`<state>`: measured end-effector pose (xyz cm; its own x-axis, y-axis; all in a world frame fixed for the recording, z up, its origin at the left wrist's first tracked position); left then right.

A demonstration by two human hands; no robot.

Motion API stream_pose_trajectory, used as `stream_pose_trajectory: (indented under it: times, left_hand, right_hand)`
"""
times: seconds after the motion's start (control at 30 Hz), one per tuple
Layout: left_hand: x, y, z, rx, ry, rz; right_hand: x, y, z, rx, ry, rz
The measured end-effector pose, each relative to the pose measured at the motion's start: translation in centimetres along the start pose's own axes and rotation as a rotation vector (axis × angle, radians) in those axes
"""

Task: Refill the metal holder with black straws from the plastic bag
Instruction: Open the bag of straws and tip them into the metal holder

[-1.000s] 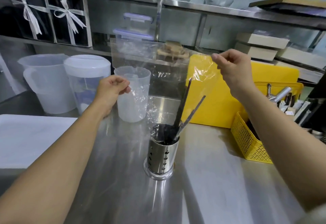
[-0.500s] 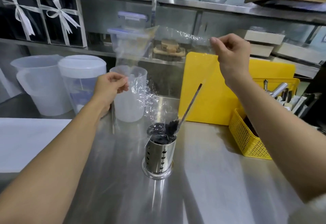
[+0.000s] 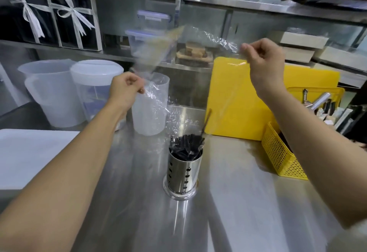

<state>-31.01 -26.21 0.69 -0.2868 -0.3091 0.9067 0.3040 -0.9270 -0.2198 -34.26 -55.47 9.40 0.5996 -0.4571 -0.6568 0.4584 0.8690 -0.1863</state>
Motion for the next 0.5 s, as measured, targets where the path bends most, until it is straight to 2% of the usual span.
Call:
stream_pose_trajectory:
  times: [0.13,0.27,0.5]
  left_hand:
    - [0.5,0.1,0.2,0.068,-0.016,-0.058]
    - [2.2,0.5,0.6,-0.01,-0.002,-0.101]
    - [3.9,-0.2,1.5,-0.015,0.071,-0.147]
  right_hand:
    - [0.2,-0.7,0.5,-0.013,-0.014,-0.023]
    - [-0.9,-1.5,2.1,0.054,-0.011,0.012]
    - [-2.1,-2.2,3.7,0.077,-0.033,0.069]
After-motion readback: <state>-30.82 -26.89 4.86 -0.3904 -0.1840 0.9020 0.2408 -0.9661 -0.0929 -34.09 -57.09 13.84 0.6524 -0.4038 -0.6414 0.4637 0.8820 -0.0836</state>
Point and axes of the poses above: each hand's wrist, its own z-axis towards the middle knuckle, its own y-axis out of the palm, x = y × z, the point moved 2 cm from there along z, towards the middle knuckle, and after that the axes turned 6 degrees about z, right-handed, at the moved point
